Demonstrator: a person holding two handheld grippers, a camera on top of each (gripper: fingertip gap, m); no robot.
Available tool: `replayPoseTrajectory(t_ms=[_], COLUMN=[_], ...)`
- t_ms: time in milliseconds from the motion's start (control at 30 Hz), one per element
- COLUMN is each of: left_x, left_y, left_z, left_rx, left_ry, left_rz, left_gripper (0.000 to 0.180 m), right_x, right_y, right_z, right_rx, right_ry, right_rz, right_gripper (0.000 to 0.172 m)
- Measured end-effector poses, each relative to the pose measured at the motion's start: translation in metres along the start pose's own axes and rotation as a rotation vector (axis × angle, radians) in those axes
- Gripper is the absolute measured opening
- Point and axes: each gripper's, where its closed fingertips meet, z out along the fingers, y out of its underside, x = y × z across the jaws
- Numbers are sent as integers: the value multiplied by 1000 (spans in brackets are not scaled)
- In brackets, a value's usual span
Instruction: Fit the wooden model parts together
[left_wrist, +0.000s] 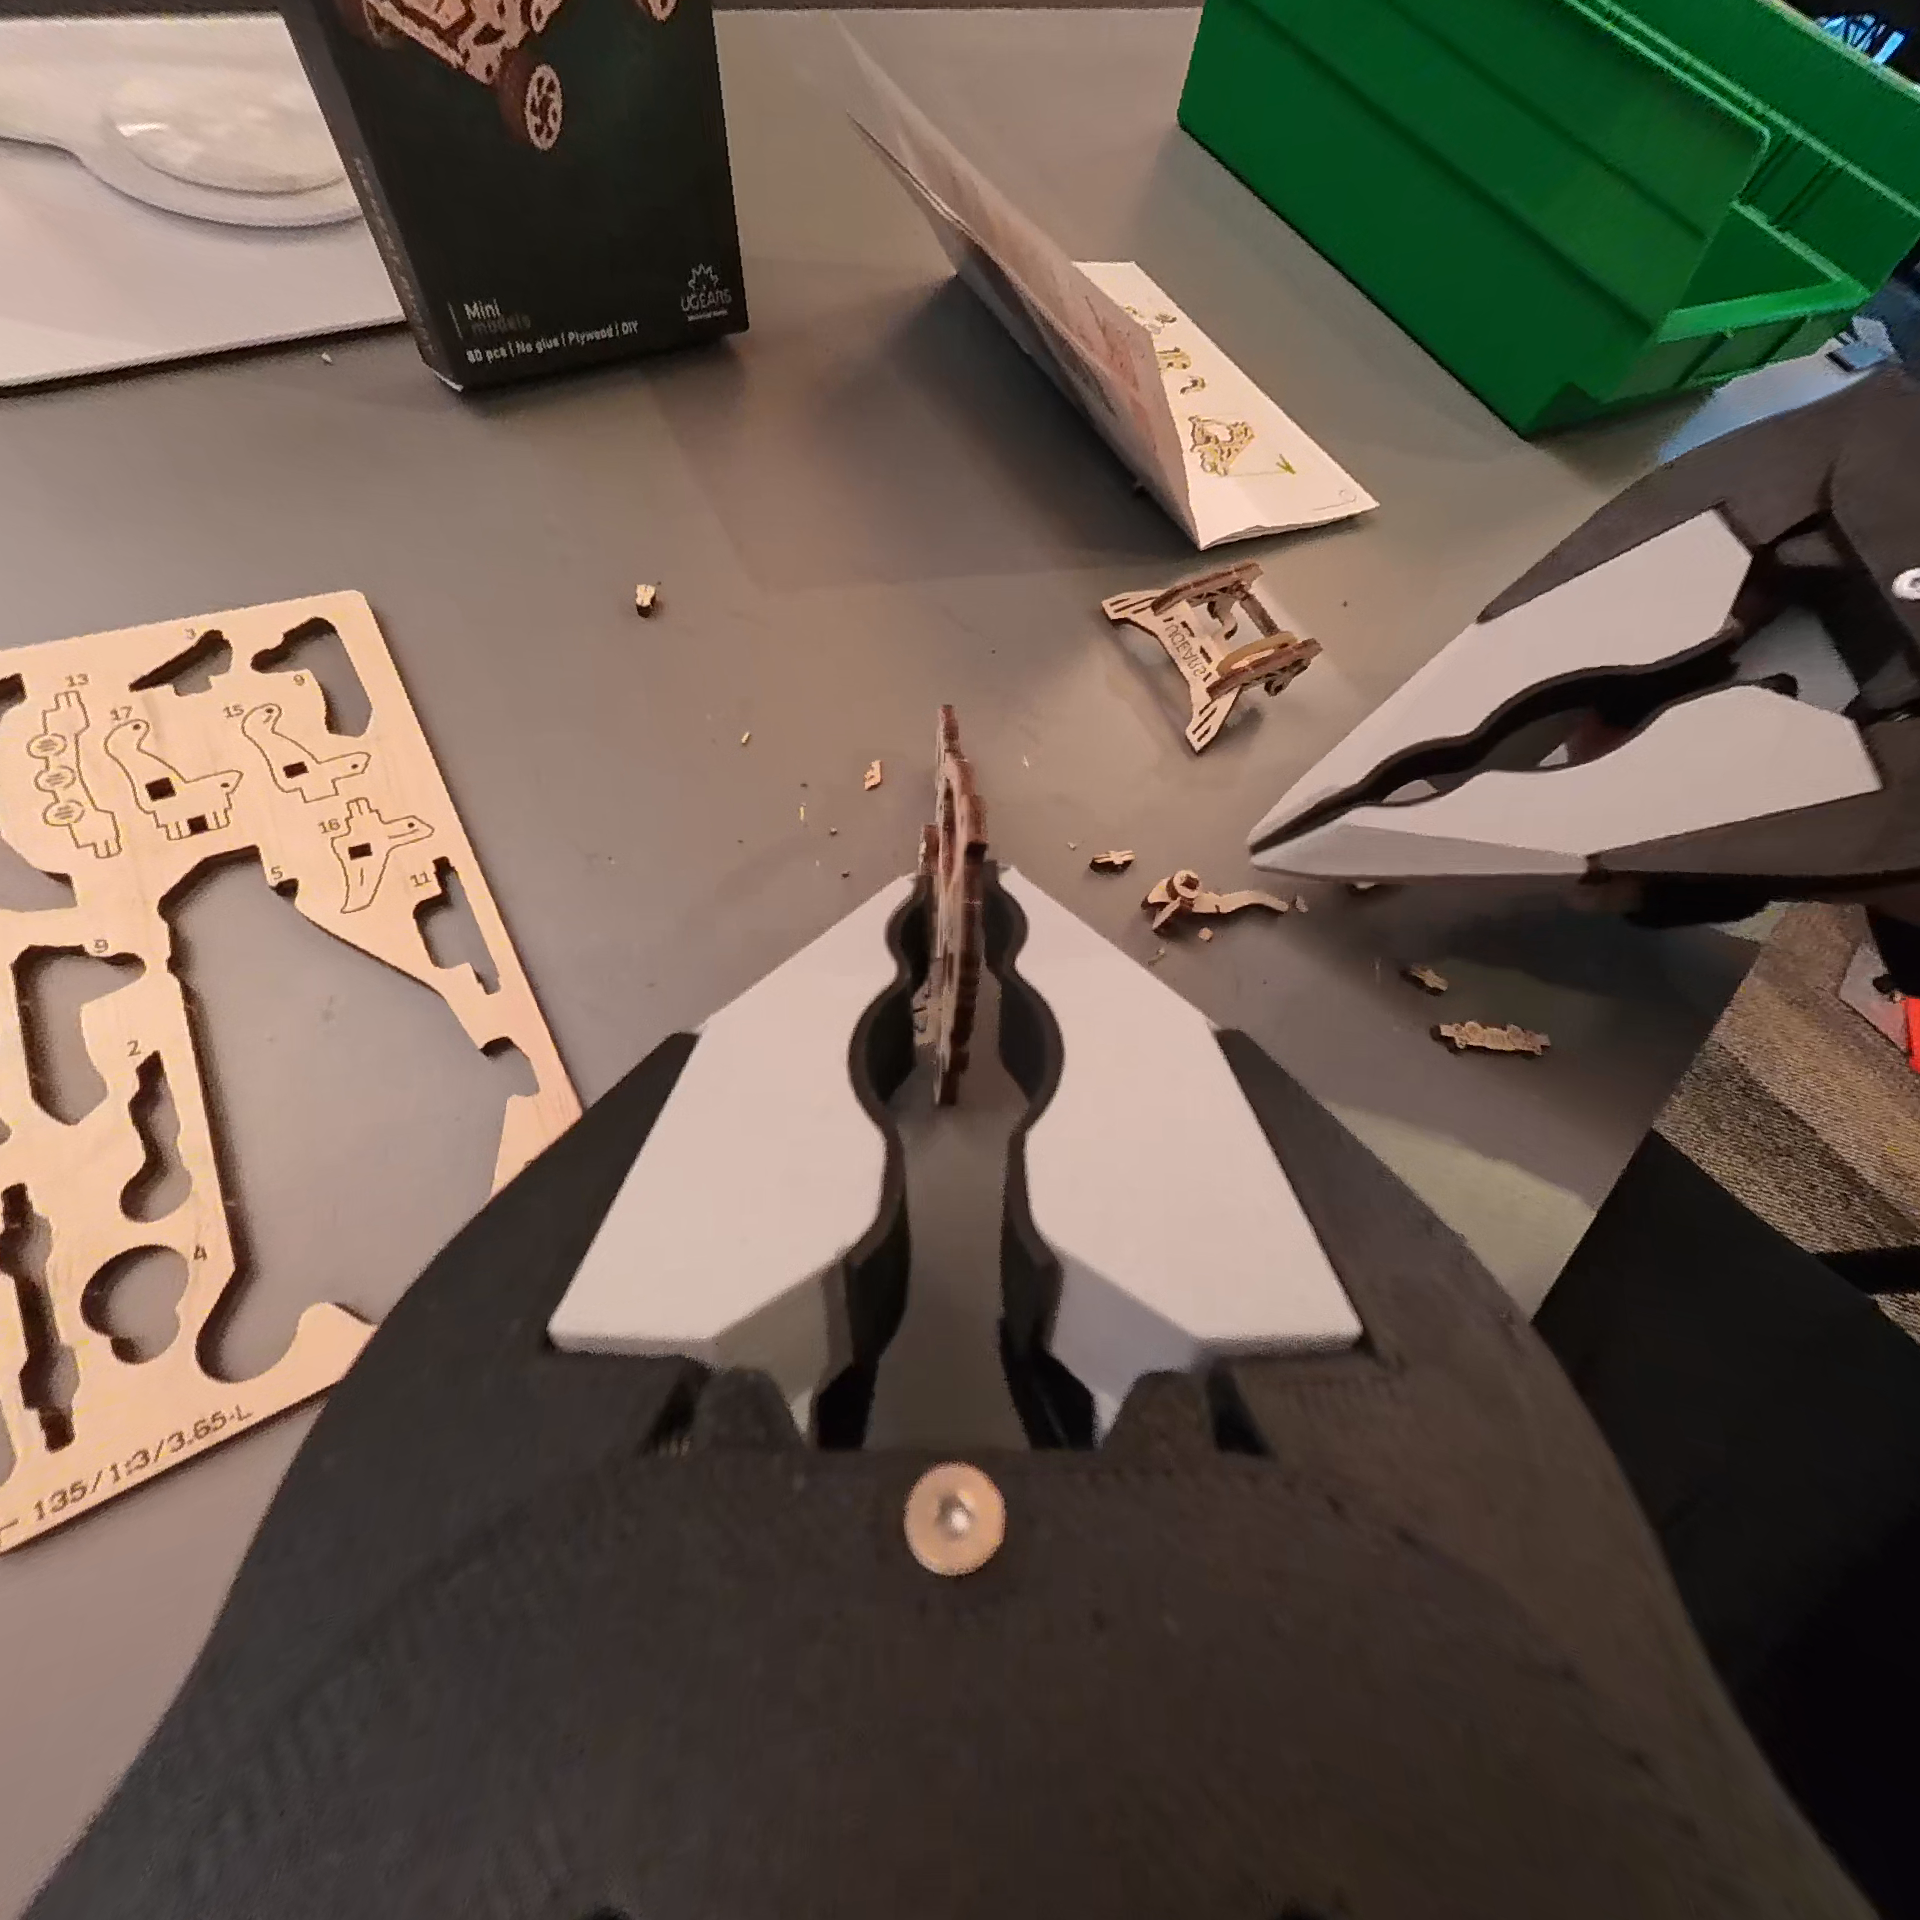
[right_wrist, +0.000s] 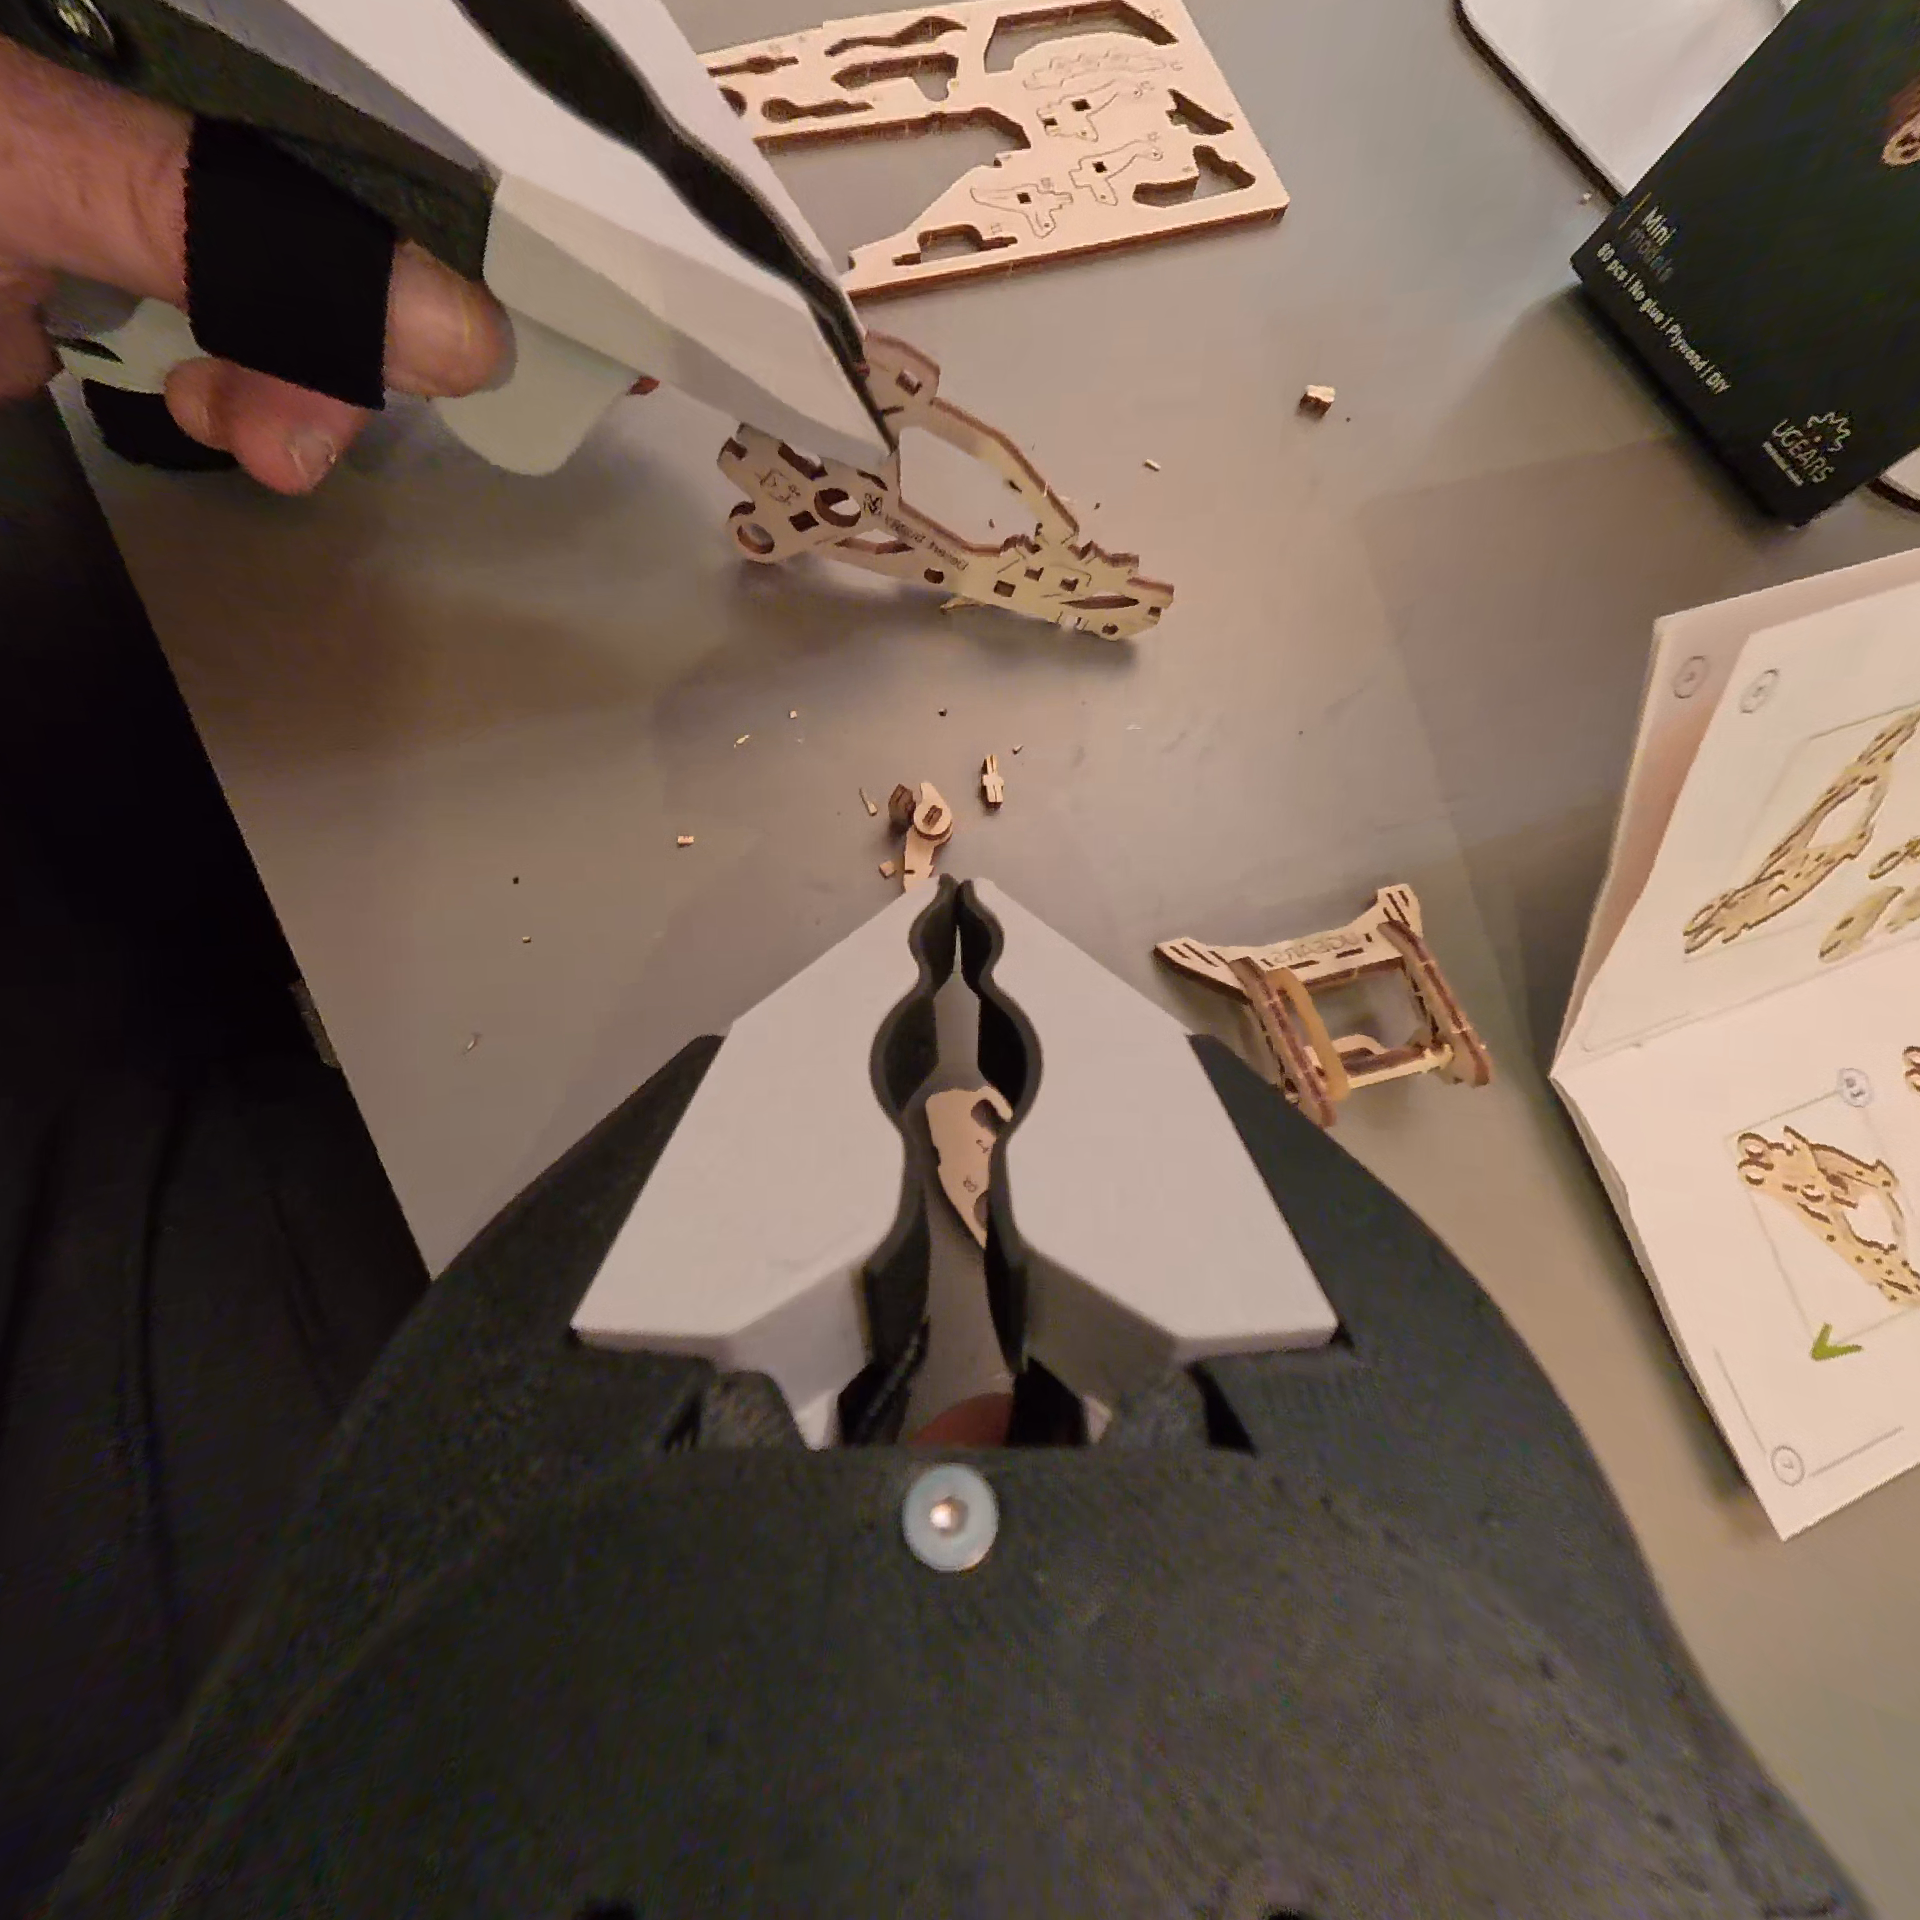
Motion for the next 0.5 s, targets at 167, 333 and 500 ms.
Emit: replayPoseTrajectory(t_ms=[167, 333, 500], left_x=[0, 2, 1], left_y=[4, 7, 6], left_z=[0, 2, 1], left_rx=[-23, -44, -39], left_ry=[12, 23, 24], left_rz=[0, 3, -9], left_gripper=[15, 17, 21], right_x=[3, -3, -6], right_y=[1, 10, 13], right_z=[-5, -2, 5], right_rx=[16, -29, -69], right_ry=[-50, -126, -126], right_rz=[58, 68, 34], right_gripper=[9, 17, 5])
